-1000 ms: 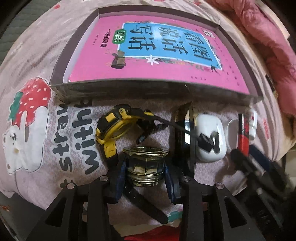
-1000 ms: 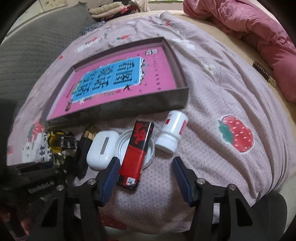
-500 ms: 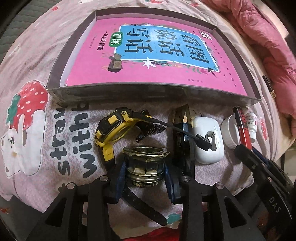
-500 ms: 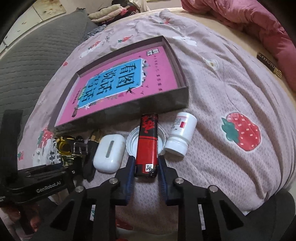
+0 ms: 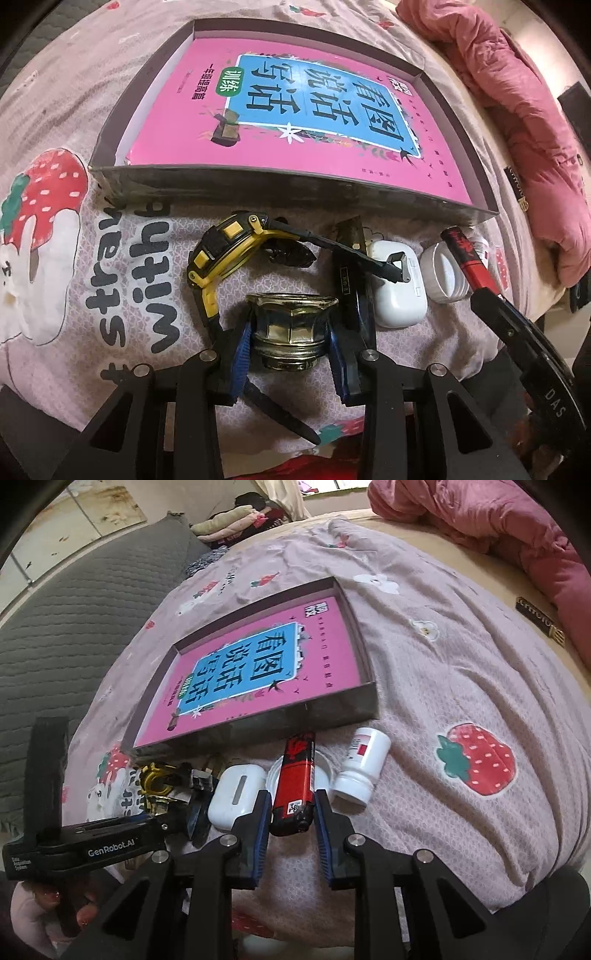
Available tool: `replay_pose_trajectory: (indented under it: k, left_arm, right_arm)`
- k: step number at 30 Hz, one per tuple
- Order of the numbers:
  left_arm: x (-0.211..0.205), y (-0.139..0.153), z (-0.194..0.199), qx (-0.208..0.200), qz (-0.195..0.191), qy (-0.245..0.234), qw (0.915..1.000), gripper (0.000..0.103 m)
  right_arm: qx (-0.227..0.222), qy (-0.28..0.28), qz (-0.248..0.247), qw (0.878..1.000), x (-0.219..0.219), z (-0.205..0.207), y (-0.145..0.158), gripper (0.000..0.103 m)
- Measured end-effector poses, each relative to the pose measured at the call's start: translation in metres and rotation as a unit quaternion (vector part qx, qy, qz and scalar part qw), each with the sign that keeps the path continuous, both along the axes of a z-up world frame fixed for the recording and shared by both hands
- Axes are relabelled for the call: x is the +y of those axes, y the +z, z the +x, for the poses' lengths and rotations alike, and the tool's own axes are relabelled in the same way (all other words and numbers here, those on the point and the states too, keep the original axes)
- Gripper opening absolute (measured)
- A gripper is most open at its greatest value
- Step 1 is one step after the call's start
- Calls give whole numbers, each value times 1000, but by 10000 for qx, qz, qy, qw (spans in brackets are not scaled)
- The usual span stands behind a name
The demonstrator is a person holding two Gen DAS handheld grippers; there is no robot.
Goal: Organize rigid objects
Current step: 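Close the left tool on the brass fitting while the right tool grasps the red lighter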
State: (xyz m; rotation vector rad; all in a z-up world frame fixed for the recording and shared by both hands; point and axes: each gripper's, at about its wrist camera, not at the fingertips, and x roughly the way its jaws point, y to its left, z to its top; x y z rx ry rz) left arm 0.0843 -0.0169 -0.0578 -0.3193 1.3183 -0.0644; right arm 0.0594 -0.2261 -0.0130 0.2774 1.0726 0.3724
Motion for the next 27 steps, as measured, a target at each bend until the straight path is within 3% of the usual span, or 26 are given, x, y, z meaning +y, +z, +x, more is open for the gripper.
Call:
replay_pose_trajectory:
  k: [11,21,27]
  left_arm:
    - [9,4,-5,-12,-199,167,9997,37]
    - [9,4,-5,-52,-200,223,9995,37]
    - [7,9,-7,-241,-187,234,9993,37]
  right_arm:
    - [-241,-60,277,9993,0,12,-1,21]
    - [-9,-342,639,9974,-3,32,-12,20]
    - [-248,-337,670,9969,-3,40,-5,14]
